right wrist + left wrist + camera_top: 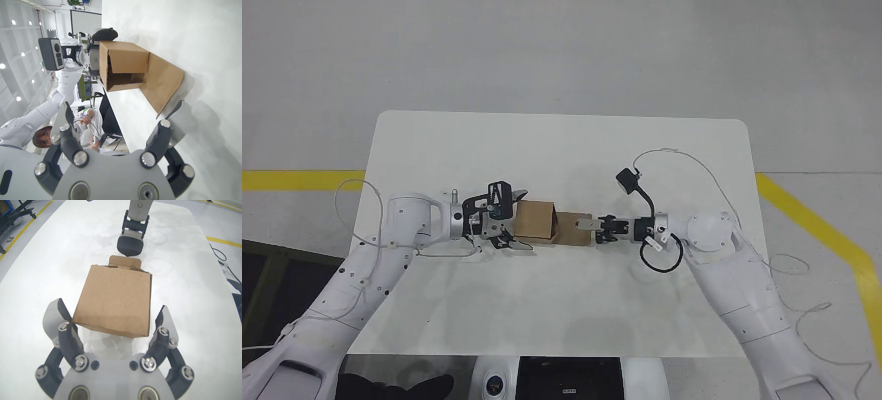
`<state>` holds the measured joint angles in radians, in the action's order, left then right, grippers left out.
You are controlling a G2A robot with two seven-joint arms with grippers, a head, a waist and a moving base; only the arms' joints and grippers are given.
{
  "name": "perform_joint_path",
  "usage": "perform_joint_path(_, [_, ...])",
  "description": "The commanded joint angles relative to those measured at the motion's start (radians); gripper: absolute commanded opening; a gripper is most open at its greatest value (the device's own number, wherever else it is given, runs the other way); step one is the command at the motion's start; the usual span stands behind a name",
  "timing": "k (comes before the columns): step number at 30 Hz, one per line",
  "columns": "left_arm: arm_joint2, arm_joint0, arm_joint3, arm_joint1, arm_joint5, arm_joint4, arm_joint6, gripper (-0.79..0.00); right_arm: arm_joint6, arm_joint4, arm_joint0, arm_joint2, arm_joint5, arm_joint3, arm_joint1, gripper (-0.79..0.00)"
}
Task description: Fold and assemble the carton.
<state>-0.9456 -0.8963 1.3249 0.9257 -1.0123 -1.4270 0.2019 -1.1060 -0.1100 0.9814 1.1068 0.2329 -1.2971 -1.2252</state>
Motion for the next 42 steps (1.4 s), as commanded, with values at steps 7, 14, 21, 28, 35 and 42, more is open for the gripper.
perform_joint_path(7, [0.001, -0.002, 0.002, 0.000, 0.000, -0.003, -0.003, 0.000, -0.001, -0.059, -0.034, -0.035, 0.005, 0.069, -0.010, 0.000])
perform_joint_path(14, [-0.002, -0.003, 0.004, 0.001, 0.000, -0.006, -0.004, 0.000, -0.009, -0.125, -0.056, -0.063, -0.030, 0.103, -0.020, 0.000])
perform_joint_path(21, [-0.002, -0.003, 0.003, 0.002, 0.000, -0.002, -0.006, 0.000, -0.003, -0.212, -0.071, -0.089, -0.013, 0.129, -0.034, 0.000])
perform_joint_path(28, [-0.005, -0.004, 0.002, 0.002, 0.000, -0.003, -0.006, 0.000, -0.007, -0.318, -0.075, -0.091, 0.053, 0.158, -0.045, 0.000])
perform_joint_path(35, [-0.004, -0.006, 0.003, 0.003, 0.000, -0.006, -0.006, 0.000, -0.041, -0.418, -0.077, -0.097, 0.077, 0.166, -0.055, 0.000])
perform_joint_path(42, [-0.005, -0.006, 0.000, 0.004, 0.000, -0.004, -0.006, 0.000, -0.048, -0.440, -0.100, -0.133, 0.085, 0.177, -0.069, 0.000])
